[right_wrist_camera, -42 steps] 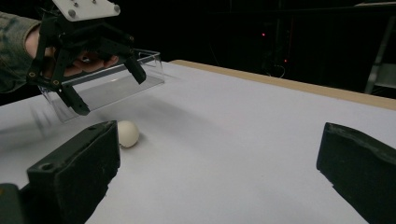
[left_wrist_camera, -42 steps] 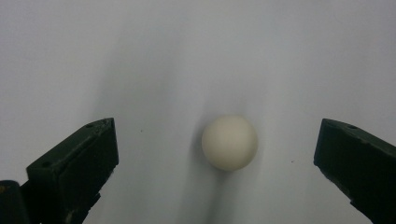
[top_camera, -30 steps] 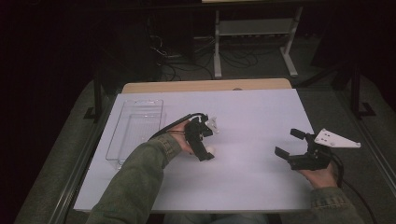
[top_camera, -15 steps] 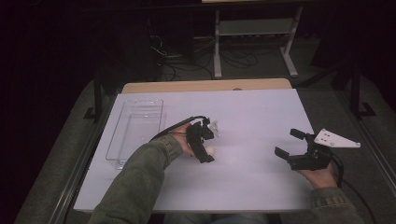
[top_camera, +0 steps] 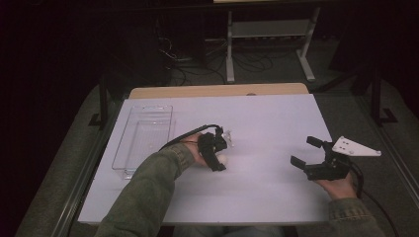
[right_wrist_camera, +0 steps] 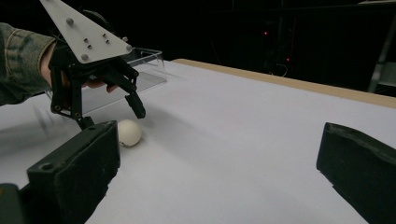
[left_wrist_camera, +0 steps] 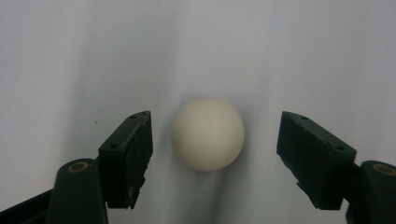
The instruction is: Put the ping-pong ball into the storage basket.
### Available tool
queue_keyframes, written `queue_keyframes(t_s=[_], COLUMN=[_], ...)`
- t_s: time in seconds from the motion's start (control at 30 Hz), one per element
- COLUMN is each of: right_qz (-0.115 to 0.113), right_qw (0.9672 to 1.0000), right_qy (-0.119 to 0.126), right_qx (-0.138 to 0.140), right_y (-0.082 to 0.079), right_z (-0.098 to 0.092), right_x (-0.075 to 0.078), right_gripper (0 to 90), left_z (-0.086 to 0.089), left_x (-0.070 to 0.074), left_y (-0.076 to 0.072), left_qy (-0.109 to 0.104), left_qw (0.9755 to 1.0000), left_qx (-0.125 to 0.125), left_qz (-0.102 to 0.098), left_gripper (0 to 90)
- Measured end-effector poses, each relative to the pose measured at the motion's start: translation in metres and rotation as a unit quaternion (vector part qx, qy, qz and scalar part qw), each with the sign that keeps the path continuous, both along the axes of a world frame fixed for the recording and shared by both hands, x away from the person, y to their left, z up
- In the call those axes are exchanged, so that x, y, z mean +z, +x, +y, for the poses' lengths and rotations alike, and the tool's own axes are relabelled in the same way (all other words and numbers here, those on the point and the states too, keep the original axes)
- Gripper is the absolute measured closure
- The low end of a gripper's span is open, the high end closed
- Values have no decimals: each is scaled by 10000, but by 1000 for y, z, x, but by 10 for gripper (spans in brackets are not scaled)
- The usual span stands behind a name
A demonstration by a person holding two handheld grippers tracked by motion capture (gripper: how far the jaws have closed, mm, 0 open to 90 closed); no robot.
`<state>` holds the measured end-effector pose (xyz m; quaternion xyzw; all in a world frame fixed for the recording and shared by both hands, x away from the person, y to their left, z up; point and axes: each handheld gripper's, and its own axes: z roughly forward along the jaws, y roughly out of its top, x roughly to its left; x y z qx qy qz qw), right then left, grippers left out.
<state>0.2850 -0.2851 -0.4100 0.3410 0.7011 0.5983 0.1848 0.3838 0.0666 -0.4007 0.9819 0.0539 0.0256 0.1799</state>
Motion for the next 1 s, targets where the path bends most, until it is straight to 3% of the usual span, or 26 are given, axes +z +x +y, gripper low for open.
queue_keyframes(t_s=[0.77,1.0], right_qz=[6,19], right_qw=[10000,10000], right_qy=[-8,-8], right_qx=[11,14], right_y=[0,0], right_z=[0,0], right_x=[0,0], right_gripper=[0,0], left_z=[-4,-2], left_x=[-7,-6], left_y=[1,2], left_qy=[92,113], left_qw=[9999,9999], left_qx=[-17,27], left_qz=[52,24], left_gripper=[412,493])
